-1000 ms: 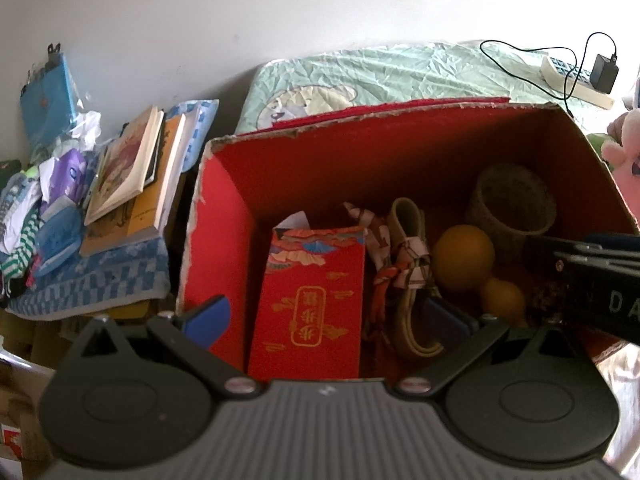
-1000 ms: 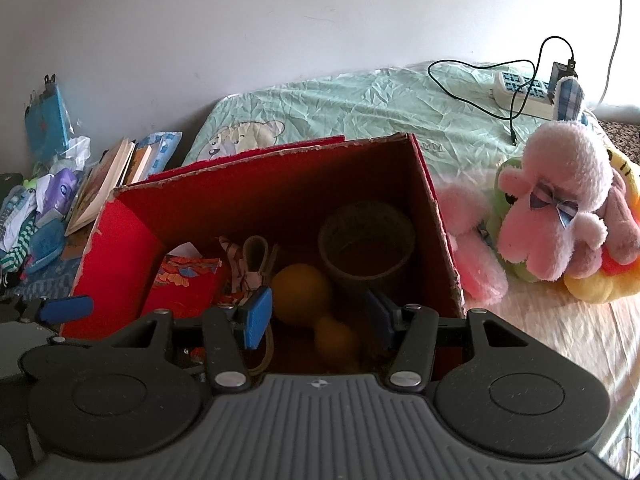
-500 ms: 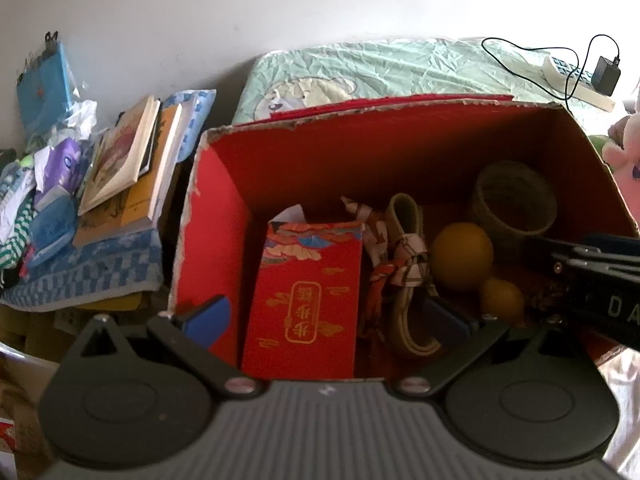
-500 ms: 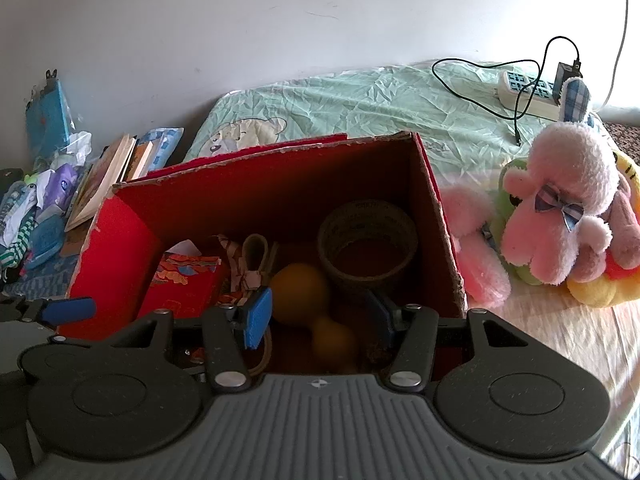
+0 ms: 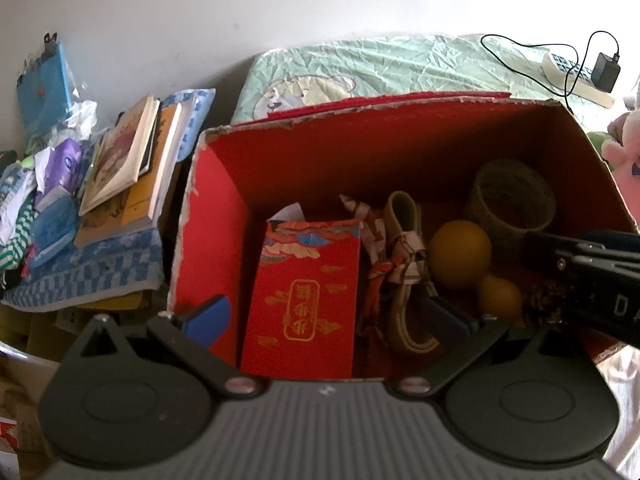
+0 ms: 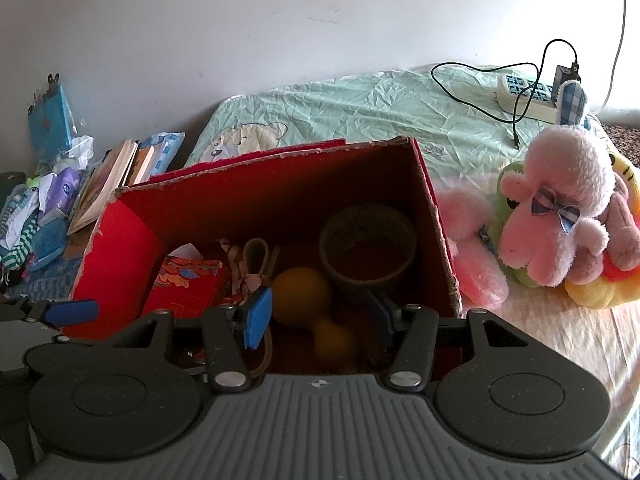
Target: Organize objects
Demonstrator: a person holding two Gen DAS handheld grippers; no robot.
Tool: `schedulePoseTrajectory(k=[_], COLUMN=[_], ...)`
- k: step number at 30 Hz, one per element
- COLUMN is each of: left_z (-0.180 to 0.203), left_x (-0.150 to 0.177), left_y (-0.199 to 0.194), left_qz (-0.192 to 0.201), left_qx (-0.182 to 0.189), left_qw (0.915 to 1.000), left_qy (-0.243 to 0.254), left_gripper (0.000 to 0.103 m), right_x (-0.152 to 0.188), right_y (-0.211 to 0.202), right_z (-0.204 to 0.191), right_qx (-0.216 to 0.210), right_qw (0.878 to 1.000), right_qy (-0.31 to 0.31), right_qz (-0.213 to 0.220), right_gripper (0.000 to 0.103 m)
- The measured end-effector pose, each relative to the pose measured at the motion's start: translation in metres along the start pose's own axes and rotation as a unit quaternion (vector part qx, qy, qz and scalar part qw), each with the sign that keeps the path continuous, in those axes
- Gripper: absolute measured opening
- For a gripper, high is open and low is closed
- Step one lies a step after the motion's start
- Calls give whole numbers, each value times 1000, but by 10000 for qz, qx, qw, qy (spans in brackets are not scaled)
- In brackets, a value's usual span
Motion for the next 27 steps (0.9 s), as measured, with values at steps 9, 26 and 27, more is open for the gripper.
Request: schedulePoseTrajectory(k=[9, 26, 27], left_z=[3, 0, 1], left_x=[2, -2, -2], left_y=[-1, -1, -1], left_qz=[88, 209, 205], left_qx=[-47, -201, -207], left_qw=[9999, 9996, 9996], left_qy=[19, -38, -40], left_gripper=[103, 103, 103], right_x=[1, -1, -1], right_y=[0, -2, -2], right_z=[-1, 4, 4], right_qx=[33, -31, -21], right_qw=[10000, 9999, 9998], right_qy=[-75, 14, 13], right_qz=[43, 166, 177], right_gripper=[55, 55, 55])
Point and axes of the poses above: each gripper's, at about its wrist camera, not at the fingertips, and y roughly the way its jaws point, z to its right, x to its underside, the point moved 4 cm from there along y, roughly the way its jaws point, and after that the axes turned 14 degrees about y, right-handed, at the moved point
